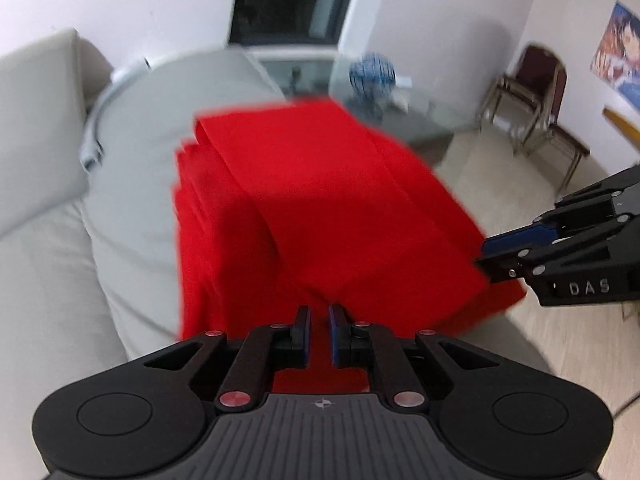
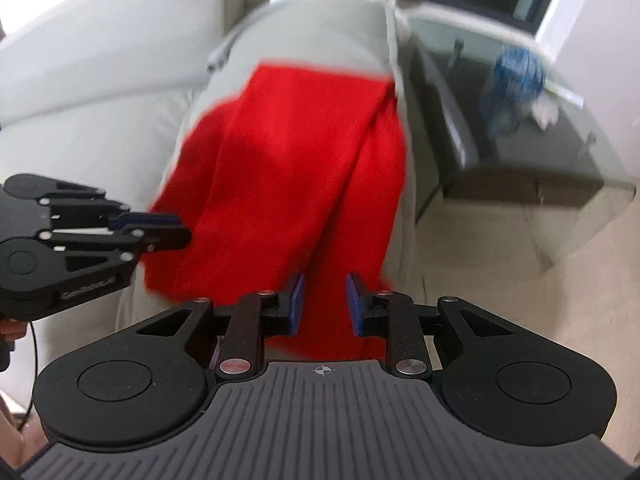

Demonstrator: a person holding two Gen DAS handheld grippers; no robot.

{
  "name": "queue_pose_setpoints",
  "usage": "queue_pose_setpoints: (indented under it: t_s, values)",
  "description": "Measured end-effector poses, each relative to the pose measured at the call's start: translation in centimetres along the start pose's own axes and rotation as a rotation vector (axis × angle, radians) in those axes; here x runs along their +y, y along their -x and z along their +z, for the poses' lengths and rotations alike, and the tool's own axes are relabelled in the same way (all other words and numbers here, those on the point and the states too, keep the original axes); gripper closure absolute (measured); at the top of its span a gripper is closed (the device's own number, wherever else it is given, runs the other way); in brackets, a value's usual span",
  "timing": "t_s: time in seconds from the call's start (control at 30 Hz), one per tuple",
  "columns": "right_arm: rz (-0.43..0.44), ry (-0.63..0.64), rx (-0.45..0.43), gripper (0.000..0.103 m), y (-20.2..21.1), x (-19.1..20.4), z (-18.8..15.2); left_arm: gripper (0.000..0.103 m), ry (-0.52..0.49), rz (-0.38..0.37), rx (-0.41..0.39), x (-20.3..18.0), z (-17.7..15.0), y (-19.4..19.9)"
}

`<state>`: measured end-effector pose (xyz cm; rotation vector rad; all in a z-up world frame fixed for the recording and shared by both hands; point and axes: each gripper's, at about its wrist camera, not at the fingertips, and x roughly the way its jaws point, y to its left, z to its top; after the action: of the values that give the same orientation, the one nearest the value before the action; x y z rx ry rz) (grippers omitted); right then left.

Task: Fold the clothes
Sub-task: 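Open both grippers and withdraw them from the folded red shirt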

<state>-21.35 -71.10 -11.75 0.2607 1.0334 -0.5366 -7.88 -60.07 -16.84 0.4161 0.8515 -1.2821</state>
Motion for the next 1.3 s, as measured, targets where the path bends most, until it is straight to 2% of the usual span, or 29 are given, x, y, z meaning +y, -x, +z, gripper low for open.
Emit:
queue_pose_setpoints:
  t_s: [0.07, 0.13, 0.23, 0.3, 0.33, 0.4, 0.47, 0.6, 0.67, 0.87, 0.97, 1.17, 1.3]
  values:
    - [-0.037, -0.019, 0.035, 0.078, -1.7, 0.0, -0.7, 0.094, 0.046, 0.012, 0.014, 0.2, 0.3, -0.1]
    - [-0.045, -0.060, 0.030, 0.077, -1.5, 0.2, -0.8, 0.091, 0.089, 0.031, 0.018, 0.3, 0.8, 1.3]
    - [-0.027, -0.075, -0.018, 0.073, 1.7, 0.7, -0.1, 0.072, 0.056, 0.071, 0.002, -0.3, 1.3, 4.1]
    - [-0.032, -0.071, -0.026, 0.066, 3.6, 1.0, 0.3, 0.070, 0.053, 0.107, -0.008, -0.8, 1.6, 6.2]
    - [-0.033, -0.073, -0.021, 0.060, 4.4, 1.2, 0.5, 0.067, 0.060, 0.116, -0.012, -1.1, 1.8, 7.4]
    - [-0.027, -0.085, -0.012, 0.056, 6.7, 1.6, 0.8, 0.061, 0.080, 0.133, -0.025, -1.7, 2.1, 9.5]
    - [-0.030, -0.095, -0.004, 0.046, 8.7, 2.1, 1.2, 0.052, 0.097, 0.148, -0.034, -2.5, 2.3, 11.4]
    - [-0.082, -0.107, 0.021, 0.040, 12.5, 3.2, 1.2, 0.043, 0.145, 0.178, -0.068, -4.6, 2.1, 16.6]
    - [-0.090, -0.119, 0.018, 0.024, 14.8, 3.6, 0.5, 0.030, 0.131, 0.180, -0.092, -5.9, 1.6, 19.0]
    - [-0.093, -0.105, -0.034, 0.015, 20.6, 5.5, -1.1, 0.028, 0.137, 0.187, -0.103, -7.6, 0.8, 22.9]
    - [-0.112, -0.109, -0.048, 0.014, 22.7, 6.2, -1.3, 0.025, 0.138, 0.210, -0.120, -8.0, 0.9, 24.3]
    - [-0.130, -0.127, 0.006, 0.012, 24.8, 7.1, -1.4, 0.025, 0.153, 0.230, -0.125, -8.6, 1.2, 25.7]
    - [-0.149, -0.113, 0.002, 0.012, 25.4, 7.7, -1.5, 0.026, 0.165, 0.229, -0.119, -8.8, 1.2, 26.0]
